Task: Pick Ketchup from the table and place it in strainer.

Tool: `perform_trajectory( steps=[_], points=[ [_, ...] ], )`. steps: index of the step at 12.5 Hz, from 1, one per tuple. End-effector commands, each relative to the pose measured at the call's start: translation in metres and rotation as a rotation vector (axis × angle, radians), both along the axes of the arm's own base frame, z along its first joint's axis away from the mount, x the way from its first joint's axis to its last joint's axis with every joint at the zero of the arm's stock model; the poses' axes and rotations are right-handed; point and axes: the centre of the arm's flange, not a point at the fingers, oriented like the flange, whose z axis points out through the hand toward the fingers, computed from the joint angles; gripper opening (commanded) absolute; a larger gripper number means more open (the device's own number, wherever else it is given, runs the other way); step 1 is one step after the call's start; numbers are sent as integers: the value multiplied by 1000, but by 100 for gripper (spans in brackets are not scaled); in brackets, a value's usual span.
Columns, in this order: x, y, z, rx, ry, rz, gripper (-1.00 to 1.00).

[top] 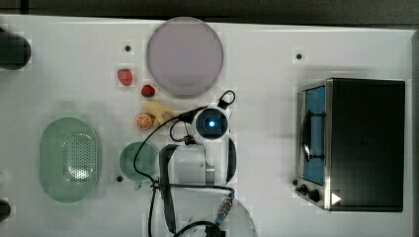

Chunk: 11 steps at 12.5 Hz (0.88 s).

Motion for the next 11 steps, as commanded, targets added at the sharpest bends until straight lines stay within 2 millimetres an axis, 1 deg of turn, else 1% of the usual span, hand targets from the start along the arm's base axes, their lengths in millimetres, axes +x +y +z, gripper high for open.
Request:
perform_trajectory(
  steps=[1,2,4,6,7,9,10,11],
  points=[
    [21,-1,54,-14,-94,-28,22],
    [24,-2,77,-21,-105,-28,22],
    [25,1,132,-39,-79,-18,22],
    [22,10,187,-57,-47,-3,22],
    [18,17,212,-66,-38,2,22],
    [9,41,254,-85,-22,-34,22],
    [4,57,269,-93,-13,-69,22],
    [-1,76,279,-87,-8,-101,22]
  ],
)
